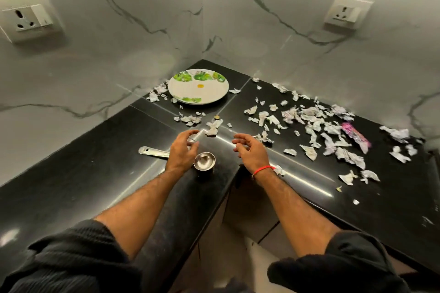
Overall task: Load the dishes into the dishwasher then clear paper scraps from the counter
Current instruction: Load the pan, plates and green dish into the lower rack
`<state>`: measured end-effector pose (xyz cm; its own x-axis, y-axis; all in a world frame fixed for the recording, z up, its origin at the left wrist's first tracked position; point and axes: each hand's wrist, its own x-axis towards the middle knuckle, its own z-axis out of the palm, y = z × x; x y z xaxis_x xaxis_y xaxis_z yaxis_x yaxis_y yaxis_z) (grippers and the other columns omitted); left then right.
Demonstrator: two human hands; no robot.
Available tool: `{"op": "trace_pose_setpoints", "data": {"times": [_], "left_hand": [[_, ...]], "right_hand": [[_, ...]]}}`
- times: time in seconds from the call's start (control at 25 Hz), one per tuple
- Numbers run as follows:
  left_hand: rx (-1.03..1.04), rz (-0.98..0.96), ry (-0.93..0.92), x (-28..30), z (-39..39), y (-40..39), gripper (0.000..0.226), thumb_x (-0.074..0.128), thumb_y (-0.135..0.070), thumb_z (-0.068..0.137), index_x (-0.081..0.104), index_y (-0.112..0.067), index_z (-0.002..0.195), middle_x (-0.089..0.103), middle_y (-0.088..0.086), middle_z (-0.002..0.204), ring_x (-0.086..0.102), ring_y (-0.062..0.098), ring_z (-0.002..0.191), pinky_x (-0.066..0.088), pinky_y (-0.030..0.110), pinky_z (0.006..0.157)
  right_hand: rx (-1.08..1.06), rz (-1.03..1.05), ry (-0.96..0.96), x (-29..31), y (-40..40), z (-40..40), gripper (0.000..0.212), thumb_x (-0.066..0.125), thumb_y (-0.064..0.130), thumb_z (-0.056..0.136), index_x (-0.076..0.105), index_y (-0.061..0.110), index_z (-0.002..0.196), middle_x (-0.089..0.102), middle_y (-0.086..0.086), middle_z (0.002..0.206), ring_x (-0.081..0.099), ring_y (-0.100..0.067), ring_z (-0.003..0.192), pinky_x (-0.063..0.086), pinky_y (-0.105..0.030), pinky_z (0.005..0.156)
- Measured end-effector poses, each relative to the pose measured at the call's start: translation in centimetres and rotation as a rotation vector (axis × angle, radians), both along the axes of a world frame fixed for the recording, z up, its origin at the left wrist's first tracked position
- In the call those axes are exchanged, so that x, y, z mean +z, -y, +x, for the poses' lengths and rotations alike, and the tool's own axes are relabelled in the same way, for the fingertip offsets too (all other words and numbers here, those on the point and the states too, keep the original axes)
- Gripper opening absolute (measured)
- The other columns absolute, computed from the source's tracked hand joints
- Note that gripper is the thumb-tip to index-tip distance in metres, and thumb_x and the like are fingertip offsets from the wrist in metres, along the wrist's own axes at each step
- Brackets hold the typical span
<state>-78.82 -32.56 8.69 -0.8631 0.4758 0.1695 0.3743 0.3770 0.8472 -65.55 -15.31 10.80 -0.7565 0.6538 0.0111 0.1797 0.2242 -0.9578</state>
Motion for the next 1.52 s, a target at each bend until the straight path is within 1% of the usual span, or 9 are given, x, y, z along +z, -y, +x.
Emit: {"op": "trace_pose_setpoints", "data": {"times": [0.12, 0.44, 0.68, 0.8, 0.92, 1.0, 1.12, 1.36, 1.52], "left_hand": [[0.048, -0.019, 0.004, -0.2, -2.3, -0.7, 0.036, 0.065, -0.015, 0.094, 0.061, -0.02, 0.129, 0.058, -0.006, 0.128, 0.062, 0.0, 0.086, 0.048, 0.019, 0.084], [0.198, -0.009, 0.104, -1.3, -10.3, -6.4, 0.036, 0.064, -0.016, 0.094, 0.061, -0.023, 0.13, 0.066, -0.003, 0.122, 0.069, 0.009, 0.093, 0.058, 0.034, 0.09], [0.302, -0.099, 0.161, -1.0, -14.7, -10.8, 0.043, 0.062, -0.013, 0.095, 0.057, -0.022, 0.137, 0.059, 0.001, 0.134, 0.064, 0.008, 0.095, 0.051, 0.022, 0.085], [0.34, -0.135, 0.186, -1.1, -15.9, -12.4, 0.044, 0.062, -0.012, 0.094, 0.056, -0.021, 0.137, 0.058, 0.0, 0.135, 0.063, 0.004, 0.093, 0.048, 0.006, 0.071], [0.344, -0.143, 0.194, -1.2, -16.4, -12.9, 0.047, 0.063, -0.013, 0.094, 0.054, -0.021, 0.14, 0.056, 0.0, 0.136, 0.065, 0.006, 0.097, 0.055, 0.013, 0.075], [0.347, -0.163, 0.178, -1.2, -16.7, -12.8, 0.047, 0.064, -0.014, 0.094, 0.054, -0.02, 0.14, 0.055, 0.0, 0.139, 0.064, 0.007, 0.099, 0.057, 0.028, 0.089], [0.364, -0.187, 0.182, -1.6, -16.5, -11.8, 0.046, 0.063, -0.016, 0.095, 0.054, -0.021, 0.139, 0.055, -0.001, 0.139, 0.064, 0.007, 0.1, 0.056, 0.033, 0.093], [0.354, -0.158, 0.183, -2.1, -14.6, -9.7, 0.041, 0.063, -0.017, 0.095, 0.058, -0.026, 0.134, 0.062, 0.001, 0.131, 0.069, 0.007, 0.095, 0.059, 0.032, 0.088], [0.329, -0.103, 0.165, -1.6, -13.3, -9.4, 0.036, 0.062, -0.019, 0.096, 0.06, -0.022, 0.132, 0.063, 0.001, 0.127, 0.068, 0.01, 0.093, 0.054, 0.016, 0.073]], "right_hand": [[-0.011, -0.055, 0.005, -0.4, -1.1, -2.9, 0.025, 0.056, 0.003, 0.093, 0.068, 0.016, 0.111, 0.072, -0.001, 0.097, 0.07, -0.013, 0.08, 0.059, -0.027, 0.076], [-0.051, -0.283, 0.089, -3.5, -8.3, -15.1, 0.012, 0.061, 0.008, 0.088, 0.067, 0.018, 0.085, 0.072, -0.008, 0.079, 0.068, -0.02, 0.072, 0.058, -0.039, 0.073], [-0.037, -0.441, 0.2, -5.1, -13.6, -25.1, 0.015, 0.064, 0.013, 0.091, 0.062, 0.016, 0.076, 0.067, -0.013, 0.079, 0.064, -0.019, 0.067, 0.056, -0.038, 0.07], [-0.075, -0.542, 0.296, -7.0, -15.4, -29.1, 0.038, 0.07, 0.042, 0.085, 0.061, 0.006, 0.08, 0.067, -0.014, 0.077, 0.067, -0.022, 0.066, 0.057, -0.037, 0.063], [-0.115, -0.455, 0.426, -10.4, -16.5, -32.5, 0.073, 0.069, 0.071, 0.06, 0.069, 0.006, 0.093, 0.073, -0.015, 0.087, 0.069, -0.031, 0.072, 0.06, -0.05, 0.073], [-0.087, -0.364, 0.48, -9.0, -15.6, -32.8, 0.068, 0.069, 0.066, 0.067, 0.07, 0.009, 0.105, 0.073, -0.011, 0.099, 0.069, -0.034, 0.09, 0.057, -0.045, 0.083], [-0.068, -0.255, 0.506, -7.4, -13.6, -32.6, 0.049, 0.068, 0.046, 0.083, 0.068, 0.01, 0.116, 0.07, -0.009, 0.115, 0.063, -0.034, 0.108, 0.05, -0.037, 0.092], [-0.228, -0.638, 0.114, -7.5, -14.0, -29.3, 0.008, 0.06, 0.018, 0.085, 0.053, 0.016, 0.089, 0.066, -0.018, 0.107, 0.059, -0.027, 0.086, 0.055, -0.041, 0.075], [-0.308, -0.67, -0.039, -7.9, -16.6, -23.3, 0.021, 0.061, 0.018, 0.074, 0.043, 0.025, 0.084, 0.057, -0.014, 0.094, 0.058, -0.028, 0.082, 0.055, -0.052, 0.075]]}}
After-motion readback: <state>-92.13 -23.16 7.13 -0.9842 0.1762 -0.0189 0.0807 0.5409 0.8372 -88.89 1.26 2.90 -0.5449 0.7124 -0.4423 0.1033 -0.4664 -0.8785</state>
